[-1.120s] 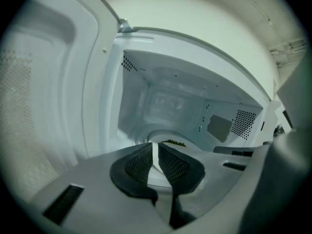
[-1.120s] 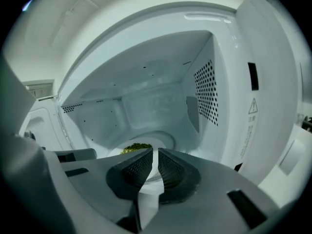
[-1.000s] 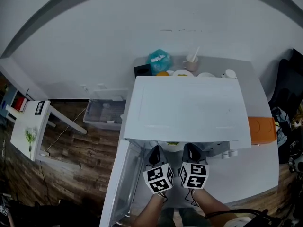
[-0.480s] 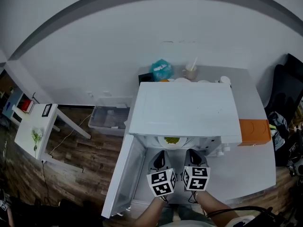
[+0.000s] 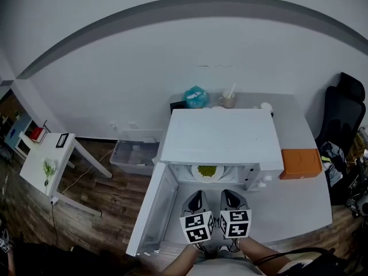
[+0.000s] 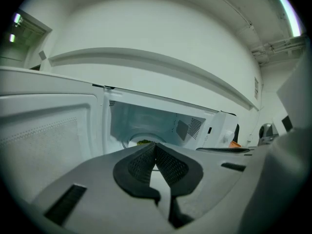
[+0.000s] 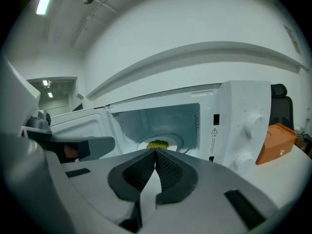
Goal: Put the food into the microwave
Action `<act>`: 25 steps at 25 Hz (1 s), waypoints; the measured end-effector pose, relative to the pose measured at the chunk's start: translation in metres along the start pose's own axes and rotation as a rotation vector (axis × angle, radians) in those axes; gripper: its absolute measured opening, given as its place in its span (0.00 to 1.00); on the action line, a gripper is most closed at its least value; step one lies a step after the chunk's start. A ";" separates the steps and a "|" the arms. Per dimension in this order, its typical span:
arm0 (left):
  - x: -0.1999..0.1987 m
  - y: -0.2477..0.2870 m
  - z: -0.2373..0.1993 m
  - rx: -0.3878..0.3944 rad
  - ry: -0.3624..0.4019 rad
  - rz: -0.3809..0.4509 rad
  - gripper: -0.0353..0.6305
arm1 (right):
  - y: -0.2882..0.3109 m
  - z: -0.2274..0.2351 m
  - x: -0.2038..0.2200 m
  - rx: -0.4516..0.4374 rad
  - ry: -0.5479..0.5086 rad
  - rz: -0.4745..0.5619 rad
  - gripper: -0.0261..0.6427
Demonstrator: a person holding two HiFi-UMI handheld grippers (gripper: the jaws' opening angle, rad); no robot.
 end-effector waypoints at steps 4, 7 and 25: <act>0.000 -0.013 0.002 0.023 0.019 -0.002 0.06 | -0.012 -0.006 0.002 -0.013 -0.014 0.013 0.07; 0.003 -0.022 0.003 0.039 0.034 -0.010 0.06 | -0.020 -0.008 0.003 -0.012 -0.015 0.020 0.07; 0.002 -0.025 0.009 0.059 0.051 -0.024 0.06 | -0.028 -0.013 0.001 -0.025 -0.022 -0.007 0.06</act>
Point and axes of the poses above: the fingertips, and each gripper's own axes: y forward along the fingers, z to its right, x out of its underside, the point moved 9 cm from there along -y, backward along the fingers, and after that the axes turned 5 degrees about y, right-handed, at the moved point
